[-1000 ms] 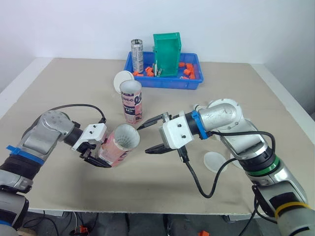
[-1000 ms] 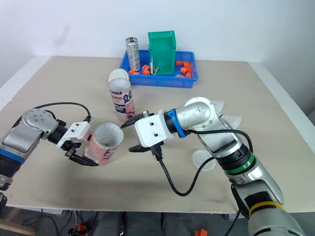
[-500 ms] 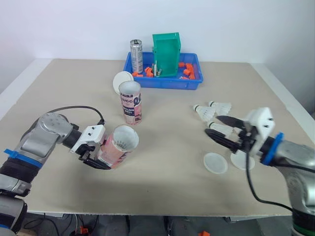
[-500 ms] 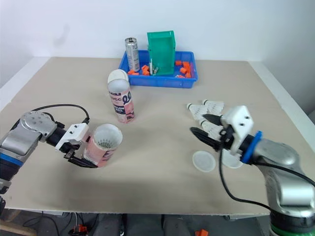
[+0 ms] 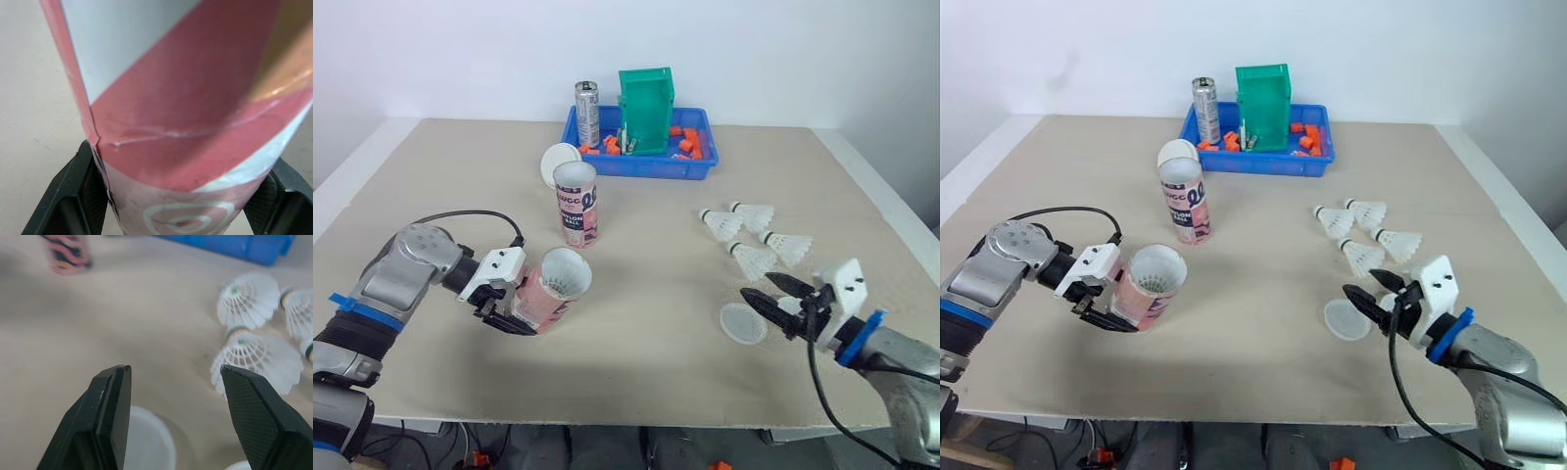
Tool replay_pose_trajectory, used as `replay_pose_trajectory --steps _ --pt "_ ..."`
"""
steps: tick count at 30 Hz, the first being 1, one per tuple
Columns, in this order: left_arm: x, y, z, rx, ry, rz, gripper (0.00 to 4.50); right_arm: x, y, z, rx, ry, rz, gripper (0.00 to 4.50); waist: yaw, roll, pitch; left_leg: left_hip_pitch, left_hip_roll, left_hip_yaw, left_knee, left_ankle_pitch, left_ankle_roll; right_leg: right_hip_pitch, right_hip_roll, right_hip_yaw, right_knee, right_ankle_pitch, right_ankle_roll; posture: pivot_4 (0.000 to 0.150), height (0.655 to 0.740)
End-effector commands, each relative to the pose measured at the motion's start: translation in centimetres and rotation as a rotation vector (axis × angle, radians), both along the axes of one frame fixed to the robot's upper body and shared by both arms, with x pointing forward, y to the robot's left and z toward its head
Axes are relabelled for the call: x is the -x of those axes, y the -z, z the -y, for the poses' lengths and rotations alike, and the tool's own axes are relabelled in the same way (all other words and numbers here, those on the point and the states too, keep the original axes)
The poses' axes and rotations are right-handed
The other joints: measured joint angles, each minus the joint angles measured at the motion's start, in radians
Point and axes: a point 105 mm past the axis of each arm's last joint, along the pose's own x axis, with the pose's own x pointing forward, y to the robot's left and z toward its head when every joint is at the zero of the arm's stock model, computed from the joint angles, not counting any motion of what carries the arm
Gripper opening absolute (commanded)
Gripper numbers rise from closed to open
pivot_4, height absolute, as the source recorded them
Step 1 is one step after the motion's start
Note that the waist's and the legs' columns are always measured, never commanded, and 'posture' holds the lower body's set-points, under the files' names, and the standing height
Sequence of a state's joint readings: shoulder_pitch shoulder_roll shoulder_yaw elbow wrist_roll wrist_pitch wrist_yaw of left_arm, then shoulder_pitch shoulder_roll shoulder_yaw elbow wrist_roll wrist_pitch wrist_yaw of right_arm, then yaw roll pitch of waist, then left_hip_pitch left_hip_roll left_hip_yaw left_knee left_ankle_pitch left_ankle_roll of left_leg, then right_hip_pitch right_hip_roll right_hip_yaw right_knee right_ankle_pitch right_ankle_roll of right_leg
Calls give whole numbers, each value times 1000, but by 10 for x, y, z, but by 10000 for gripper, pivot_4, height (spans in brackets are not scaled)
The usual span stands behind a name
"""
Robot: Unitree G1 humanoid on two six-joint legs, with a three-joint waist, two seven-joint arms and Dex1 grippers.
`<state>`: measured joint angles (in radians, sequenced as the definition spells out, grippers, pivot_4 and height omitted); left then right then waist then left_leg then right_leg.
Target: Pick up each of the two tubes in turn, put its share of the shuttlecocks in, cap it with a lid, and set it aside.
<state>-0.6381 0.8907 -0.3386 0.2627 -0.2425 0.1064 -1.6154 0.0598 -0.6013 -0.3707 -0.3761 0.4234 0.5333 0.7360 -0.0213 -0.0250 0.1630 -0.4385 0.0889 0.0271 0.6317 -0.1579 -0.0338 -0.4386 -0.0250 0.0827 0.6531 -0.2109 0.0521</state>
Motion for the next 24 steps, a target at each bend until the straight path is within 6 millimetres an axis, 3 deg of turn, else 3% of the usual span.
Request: replay_pose_trajectory --steps 1,6,19,22,24 --pt "3 9 2 -22 15 -21 32402 -12 0 3 44 37 43 31432 1 0 0 0 0 0 0 0 0 0 0 0 0 0 0 1500 7083" --pt "3 9 1 -21 10 -19 32402 -26 12 7 73 64 37 31432 2 0 0 -1 -1 0 0 -1 2 0 0 0 0 -1 1 1500 7083" --pt "2 8 1 -20 5 -11 32402 -59 17 12 77 88 65 31432 1 0 0 -1 -2 0 0 -1 2 1 0 3 0 -1 1 1500 7083" --pt "2 7 1 -19 3 -10 32402 -62 20 12 80 89 65 24876 1 0 0 -1 -2 0 0 -1 2 1 0 2 0 -1 1 1500 7083" --pt "2 6 1 -18 3 -9 32402 -62 21 12 79 87 65 15423 1 0 0 -1 -3 0 0 -1 2 1 0 3 0 -1 2 1500 7083"
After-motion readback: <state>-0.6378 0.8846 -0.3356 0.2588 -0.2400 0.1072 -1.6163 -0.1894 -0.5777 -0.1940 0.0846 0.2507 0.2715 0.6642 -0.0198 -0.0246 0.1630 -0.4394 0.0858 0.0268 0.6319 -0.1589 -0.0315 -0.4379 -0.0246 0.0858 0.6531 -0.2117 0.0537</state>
